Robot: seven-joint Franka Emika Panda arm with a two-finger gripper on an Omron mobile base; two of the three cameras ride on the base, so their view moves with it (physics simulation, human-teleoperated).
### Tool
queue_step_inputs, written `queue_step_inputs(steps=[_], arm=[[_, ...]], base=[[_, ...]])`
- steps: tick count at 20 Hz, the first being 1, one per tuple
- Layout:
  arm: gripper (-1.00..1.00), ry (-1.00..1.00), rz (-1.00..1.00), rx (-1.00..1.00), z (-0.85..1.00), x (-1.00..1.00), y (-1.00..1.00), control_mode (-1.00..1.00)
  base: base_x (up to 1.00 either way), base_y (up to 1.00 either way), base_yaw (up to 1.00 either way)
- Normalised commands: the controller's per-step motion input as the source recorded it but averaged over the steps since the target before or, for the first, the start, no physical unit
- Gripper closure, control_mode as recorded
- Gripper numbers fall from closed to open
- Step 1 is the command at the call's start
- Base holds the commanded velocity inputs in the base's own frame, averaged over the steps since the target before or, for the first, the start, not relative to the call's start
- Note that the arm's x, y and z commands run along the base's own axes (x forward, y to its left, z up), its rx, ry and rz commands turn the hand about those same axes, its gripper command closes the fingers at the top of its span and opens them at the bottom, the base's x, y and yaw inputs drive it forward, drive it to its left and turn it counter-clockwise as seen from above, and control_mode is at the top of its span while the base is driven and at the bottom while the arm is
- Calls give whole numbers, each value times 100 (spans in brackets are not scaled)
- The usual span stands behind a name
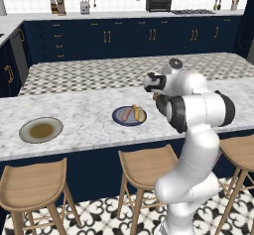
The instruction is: Place one bun and one sausage from the bowl on each plate.
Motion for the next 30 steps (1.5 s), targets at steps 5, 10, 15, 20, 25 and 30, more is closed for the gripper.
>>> queue_step_inputs(steps=[5,10,15,20,25,30], arm=[[-100,11,0,-19,-38,38,-75,-100],[-100,3,3,-4,-68,4,-57,-100],[-100,13,8,1,-40,19,-54,-100],[-100,14,17,2,-3,-16,-19,-100],[-100,24,20,3,-7,-19,0,-100],[-100,16,16,0,-32,0,0,-100]], base=[[0,0,0],[0,0,0],[0,0,0],[0,0,0],[0,0,0],[0,0,0]])
